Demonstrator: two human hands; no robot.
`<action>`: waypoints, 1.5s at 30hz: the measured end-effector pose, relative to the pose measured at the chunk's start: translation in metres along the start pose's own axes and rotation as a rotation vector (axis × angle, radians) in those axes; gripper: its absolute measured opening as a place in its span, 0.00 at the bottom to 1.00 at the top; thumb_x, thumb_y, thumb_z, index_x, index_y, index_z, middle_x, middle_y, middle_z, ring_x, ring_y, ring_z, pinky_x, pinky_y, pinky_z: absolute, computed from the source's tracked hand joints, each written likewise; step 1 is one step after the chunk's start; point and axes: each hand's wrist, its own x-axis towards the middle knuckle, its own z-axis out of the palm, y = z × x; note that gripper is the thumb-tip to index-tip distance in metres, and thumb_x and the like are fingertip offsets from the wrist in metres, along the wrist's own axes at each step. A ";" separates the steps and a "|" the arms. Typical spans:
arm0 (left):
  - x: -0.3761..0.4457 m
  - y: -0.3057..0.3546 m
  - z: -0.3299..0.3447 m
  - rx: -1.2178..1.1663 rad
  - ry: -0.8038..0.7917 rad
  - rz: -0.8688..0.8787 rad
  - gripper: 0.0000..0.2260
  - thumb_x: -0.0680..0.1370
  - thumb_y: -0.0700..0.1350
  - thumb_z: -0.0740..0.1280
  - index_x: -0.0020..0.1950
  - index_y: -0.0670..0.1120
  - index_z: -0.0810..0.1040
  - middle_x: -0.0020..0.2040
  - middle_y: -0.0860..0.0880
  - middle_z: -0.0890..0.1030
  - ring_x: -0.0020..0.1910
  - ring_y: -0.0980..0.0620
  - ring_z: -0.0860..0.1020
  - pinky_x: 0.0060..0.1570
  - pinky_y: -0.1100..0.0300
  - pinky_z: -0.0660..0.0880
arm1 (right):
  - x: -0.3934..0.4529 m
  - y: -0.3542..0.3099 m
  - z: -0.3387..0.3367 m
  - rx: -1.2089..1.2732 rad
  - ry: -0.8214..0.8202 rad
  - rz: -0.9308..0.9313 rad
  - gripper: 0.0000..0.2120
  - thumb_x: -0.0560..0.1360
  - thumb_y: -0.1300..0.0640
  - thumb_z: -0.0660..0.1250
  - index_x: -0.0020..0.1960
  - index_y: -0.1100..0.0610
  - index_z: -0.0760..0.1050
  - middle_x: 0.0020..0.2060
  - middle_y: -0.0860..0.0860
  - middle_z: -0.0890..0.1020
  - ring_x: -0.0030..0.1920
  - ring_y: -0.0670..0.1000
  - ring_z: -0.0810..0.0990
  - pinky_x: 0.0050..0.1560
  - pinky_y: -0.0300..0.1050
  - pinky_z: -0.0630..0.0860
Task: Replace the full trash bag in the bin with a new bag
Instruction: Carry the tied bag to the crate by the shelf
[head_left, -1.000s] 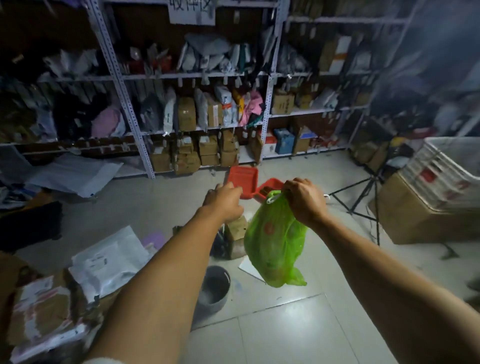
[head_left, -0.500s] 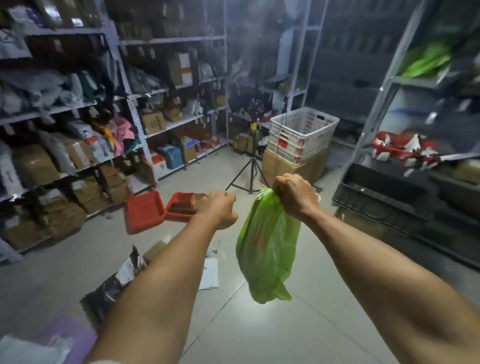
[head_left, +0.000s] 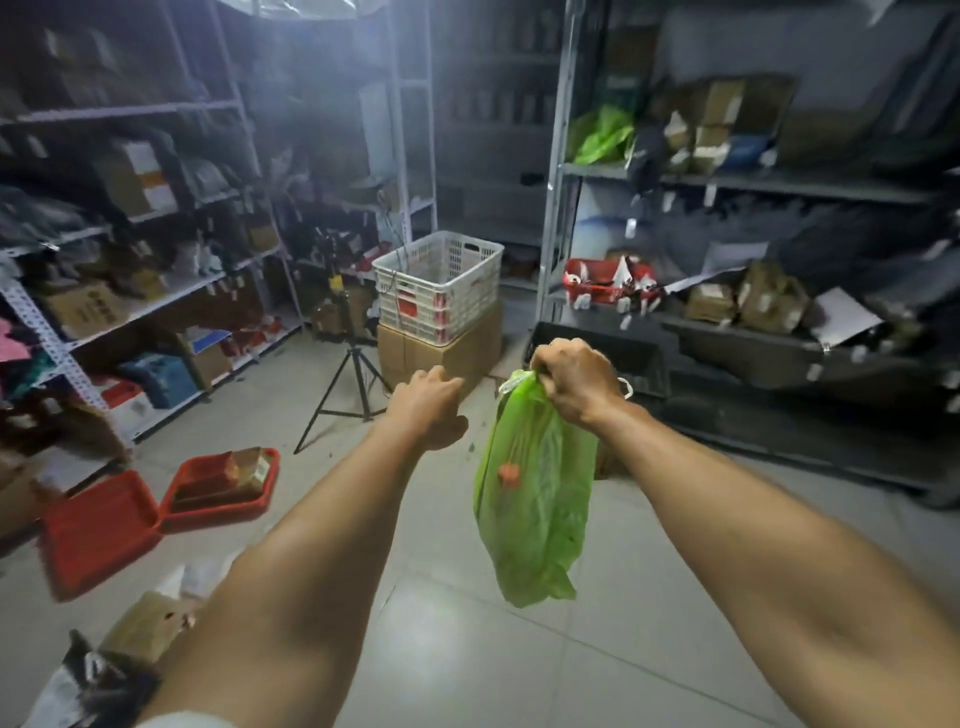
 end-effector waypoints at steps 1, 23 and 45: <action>0.011 0.013 -0.001 0.007 0.005 0.013 0.21 0.75 0.54 0.65 0.66 0.47 0.71 0.61 0.43 0.72 0.63 0.40 0.71 0.55 0.46 0.72 | 0.003 0.015 -0.002 -0.002 0.010 0.012 0.07 0.76 0.57 0.63 0.51 0.52 0.79 0.50 0.53 0.80 0.54 0.57 0.76 0.52 0.50 0.73; 0.352 0.093 0.045 0.007 -0.085 0.216 0.20 0.76 0.51 0.62 0.67 0.48 0.71 0.62 0.43 0.73 0.63 0.39 0.72 0.57 0.45 0.72 | 0.196 0.250 0.074 -0.084 -0.100 0.229 0.08 0.78 0.56 0.62 0.53 0.50 0.78 0.53 0.50 0.79 0.58 0.55 0.74 0.56 0.50 0.68; 0.746 0.131 0.098 -0.054 -0.185 0.143 0.18 0.75 0.52 0.63 0.63 0.50 0.74 0.61 0.44 0.75 0.61 0.40 0.73 0.56 0.48 0.74 | 0.530 0.487 0.200 0.053 -0.115 0.246 0.08 0.76 0.59 0.65 0.52 0.52 0.81 0.53 0.53 0.82 0.57 0.58 0.77 0.55 0.52 0.75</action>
